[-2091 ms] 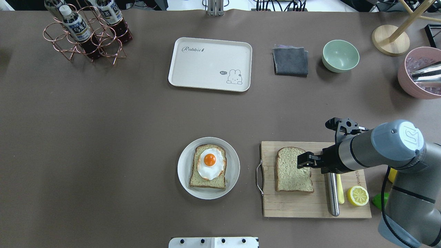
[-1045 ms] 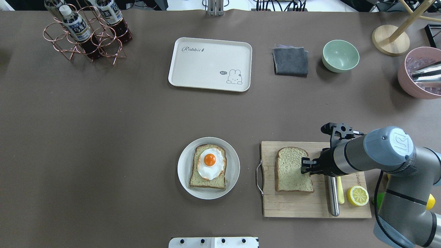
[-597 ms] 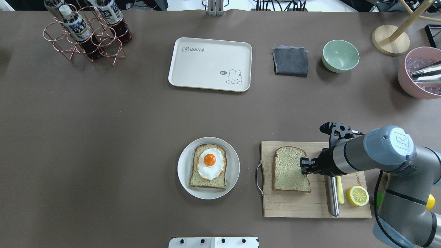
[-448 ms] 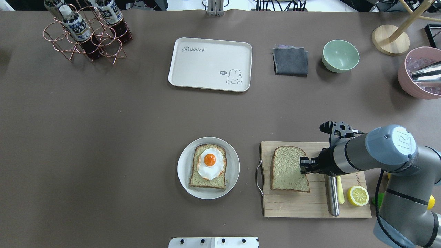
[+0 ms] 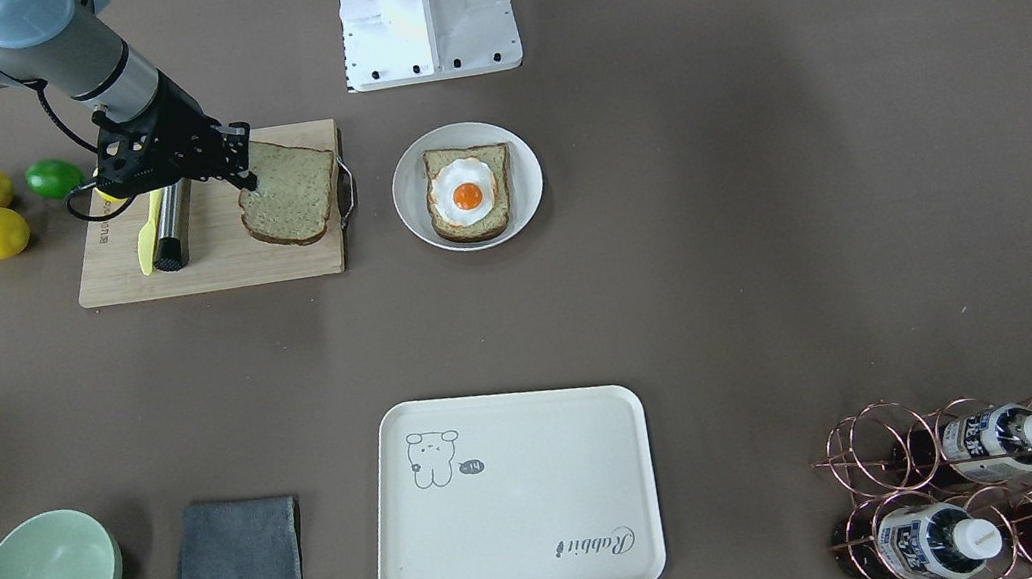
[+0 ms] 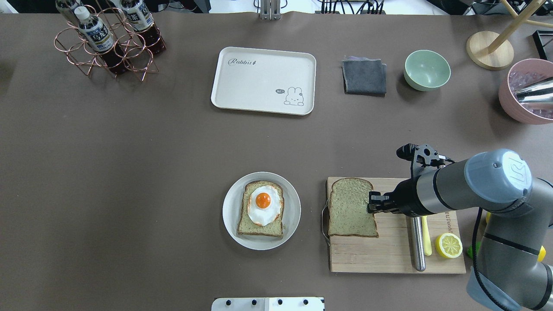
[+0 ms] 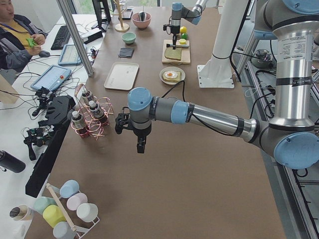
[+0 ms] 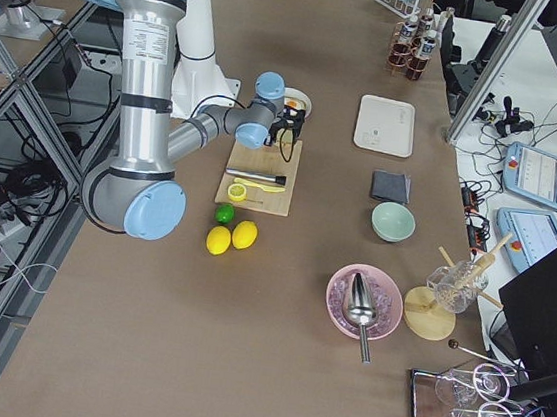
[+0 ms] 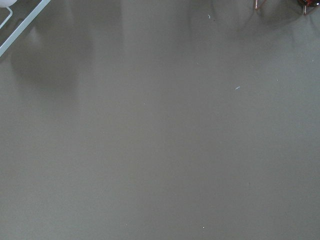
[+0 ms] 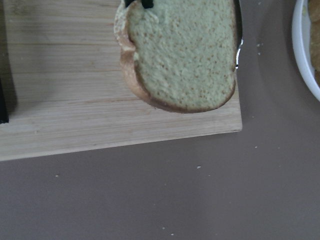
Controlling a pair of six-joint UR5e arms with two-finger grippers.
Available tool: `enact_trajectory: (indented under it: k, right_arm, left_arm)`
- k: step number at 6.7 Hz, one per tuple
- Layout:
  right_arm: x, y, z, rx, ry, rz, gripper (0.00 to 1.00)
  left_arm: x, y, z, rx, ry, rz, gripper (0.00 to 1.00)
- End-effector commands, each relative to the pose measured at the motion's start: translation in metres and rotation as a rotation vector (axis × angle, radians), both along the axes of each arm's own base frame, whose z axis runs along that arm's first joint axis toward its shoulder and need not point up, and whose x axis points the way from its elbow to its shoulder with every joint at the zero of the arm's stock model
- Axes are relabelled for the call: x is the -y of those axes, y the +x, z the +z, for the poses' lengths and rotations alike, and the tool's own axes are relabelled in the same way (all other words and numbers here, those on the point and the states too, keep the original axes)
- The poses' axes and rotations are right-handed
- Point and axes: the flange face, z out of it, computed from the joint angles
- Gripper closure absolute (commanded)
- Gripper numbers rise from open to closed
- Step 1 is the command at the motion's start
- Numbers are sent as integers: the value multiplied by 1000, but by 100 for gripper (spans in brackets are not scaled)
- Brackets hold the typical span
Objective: Make sandwich and place on tray
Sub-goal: 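Lift the bread slice with the right gripper and carry it over the egg toast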
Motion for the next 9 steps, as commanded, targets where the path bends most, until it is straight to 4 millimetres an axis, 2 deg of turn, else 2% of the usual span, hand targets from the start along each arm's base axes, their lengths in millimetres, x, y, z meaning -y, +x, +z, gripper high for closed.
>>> enact_trajectory:
  k: [1, 3, 4, 5, 6, 7, 9]
  right_arm:
    - [10, -17, -42, 93, 45, -1, 100]
    - [6, -58, -84, 161, -20, -19, 100]
    - [-5, -76, -94, 172, -14, -46, 100]
    - [-5, -96, -103, 177, -12, -58, 100]
    - [-4, -119, -110, 176, -11, -66, 100]
    - [-5, -129, -107, 164, -7, -64, 100]
    - [1, -146, -113, 157, -4, -52, 100]
  left_arm:
    - [1, 0, 0, 0, 0, 1, 2]
    - [0, 0, 1, 2, -1, 1, 2]
    - [0, 0, 1, 2, -1, 1, 2]
    - [-1, 0, 2, 0, -3, 1, 2]
    - [-2, 0, 2, 0, -4, 1, 2]
    - [-11, 0, 9, 1, -18, 2, 2]
    - [-12, 0, 6, 1, -12, 1, 2]
